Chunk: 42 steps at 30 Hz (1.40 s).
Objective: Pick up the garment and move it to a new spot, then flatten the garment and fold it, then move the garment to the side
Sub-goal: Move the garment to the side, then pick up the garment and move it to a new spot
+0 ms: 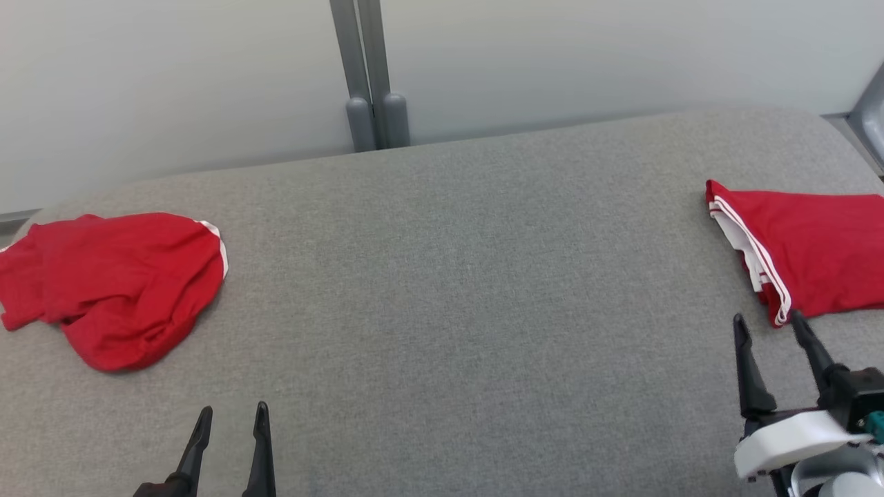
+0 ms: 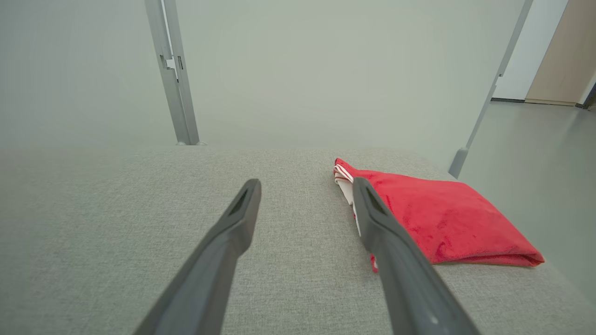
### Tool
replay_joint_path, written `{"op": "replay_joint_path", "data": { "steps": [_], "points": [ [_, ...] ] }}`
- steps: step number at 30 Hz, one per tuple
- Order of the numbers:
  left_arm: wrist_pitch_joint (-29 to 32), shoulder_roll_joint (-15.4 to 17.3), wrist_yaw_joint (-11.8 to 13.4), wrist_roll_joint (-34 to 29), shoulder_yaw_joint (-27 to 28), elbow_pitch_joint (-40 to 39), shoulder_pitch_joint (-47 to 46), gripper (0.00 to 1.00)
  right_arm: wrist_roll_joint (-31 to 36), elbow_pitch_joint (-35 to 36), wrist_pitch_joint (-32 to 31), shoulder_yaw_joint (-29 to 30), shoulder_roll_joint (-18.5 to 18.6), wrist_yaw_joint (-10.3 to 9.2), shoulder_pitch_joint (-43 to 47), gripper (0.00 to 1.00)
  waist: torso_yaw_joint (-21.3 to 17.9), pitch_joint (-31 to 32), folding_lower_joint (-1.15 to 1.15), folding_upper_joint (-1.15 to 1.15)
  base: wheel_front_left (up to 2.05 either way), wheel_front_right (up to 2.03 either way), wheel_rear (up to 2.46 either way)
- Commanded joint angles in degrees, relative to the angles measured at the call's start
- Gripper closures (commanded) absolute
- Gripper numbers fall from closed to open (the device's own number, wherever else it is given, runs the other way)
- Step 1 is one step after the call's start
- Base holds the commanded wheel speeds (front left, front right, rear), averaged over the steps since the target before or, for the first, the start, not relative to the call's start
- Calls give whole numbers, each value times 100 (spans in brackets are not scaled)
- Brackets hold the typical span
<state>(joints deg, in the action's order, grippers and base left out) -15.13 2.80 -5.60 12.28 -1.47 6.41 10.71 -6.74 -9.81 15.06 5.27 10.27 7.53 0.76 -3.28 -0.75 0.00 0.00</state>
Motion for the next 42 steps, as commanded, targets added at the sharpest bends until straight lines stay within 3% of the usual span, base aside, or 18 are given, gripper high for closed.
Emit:
{"op": "replay_joint_path", "data": {
  "steps": [1,9,22,26,35,42],
  "points": [
    [-1,20,-39,-58,16,45,68,0,46,35,14,5,-99,-8,140,0,249,298,0,0,0,0,0],
    [-1,19,-103,-97,40,175,46,0,186,9,14,57,-548,-8,566,0,384,352,0,0,0,0,0],
    [-1,19,-158,-111,76,98,13,0,203,68,14,-12,-679,-8,568,0,481,307,0,0,0,0,0],
    [-1,20,-162,-110,100,66,57,0,161,109,14,-89,-685,-8,570,0,847,342,0,0,0,0,0],
    [-1,18,-142,-99,256,22,353,0,81,17,14,-429,-705,-8,477,0,2126,463,0,0,0,0,0],
    [-1,18,-168,-126,439,-48,510,0,27,-63,14,-630,-646,-8,375,0,2499,479,0,0,0,0,0]
  ]
}}
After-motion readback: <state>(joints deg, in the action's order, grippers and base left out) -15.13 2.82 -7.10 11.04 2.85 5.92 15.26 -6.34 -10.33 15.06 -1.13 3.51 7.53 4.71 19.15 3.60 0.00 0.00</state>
